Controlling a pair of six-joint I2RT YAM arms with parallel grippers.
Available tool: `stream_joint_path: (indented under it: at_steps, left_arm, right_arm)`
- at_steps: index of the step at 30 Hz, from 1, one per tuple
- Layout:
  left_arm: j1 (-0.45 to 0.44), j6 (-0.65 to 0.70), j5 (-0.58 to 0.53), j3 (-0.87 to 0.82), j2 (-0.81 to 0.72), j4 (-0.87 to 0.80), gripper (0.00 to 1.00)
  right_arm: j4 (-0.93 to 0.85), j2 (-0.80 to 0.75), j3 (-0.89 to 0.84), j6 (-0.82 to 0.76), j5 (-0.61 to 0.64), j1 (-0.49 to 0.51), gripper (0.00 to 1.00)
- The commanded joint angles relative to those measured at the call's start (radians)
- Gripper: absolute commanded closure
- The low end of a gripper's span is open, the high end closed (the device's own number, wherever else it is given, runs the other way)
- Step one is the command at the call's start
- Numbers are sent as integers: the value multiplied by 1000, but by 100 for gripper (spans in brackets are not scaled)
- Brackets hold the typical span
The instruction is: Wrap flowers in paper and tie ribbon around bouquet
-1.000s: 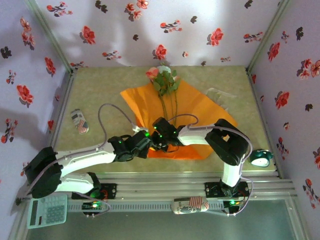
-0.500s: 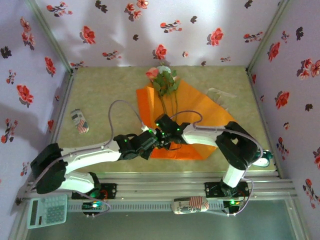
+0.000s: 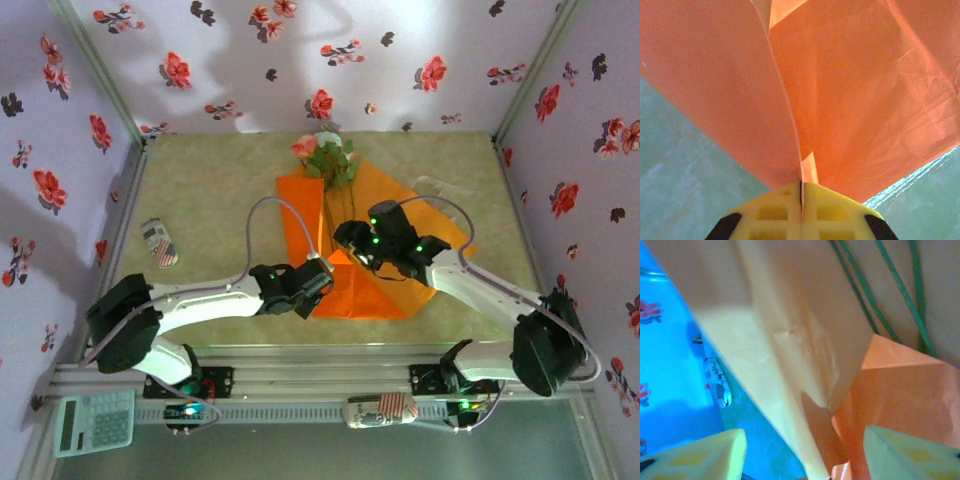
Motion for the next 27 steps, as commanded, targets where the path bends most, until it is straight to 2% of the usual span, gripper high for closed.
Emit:
stream_joint_path:
  at_steps: [1,8,17,24,26,27]
  left_arm:
    - [-14,45,-24,34,15,-13,100]
    - [-29,52,-23,40,28,-12,100]
    - [-33,60,-25,51,45,-7,100]
    - [-36,54,-25,59,50,-8,100]
    - [-37,54,-25,59,50,-8,100]
    - [-39,55,-27,60,50,-10,100]
  right_arm:
    - [64,12,-11,-69,-32,-14,32]
    - [65,150,95,-115,-93,-12,30]
    - [-12,189,128,-116,-74,-3,28]
    - [-6,260,117,-51,-80,34,32]
    - [13,278,124,-39,-85,45,37]
    - [13,288,130,-34,-86,49,43]
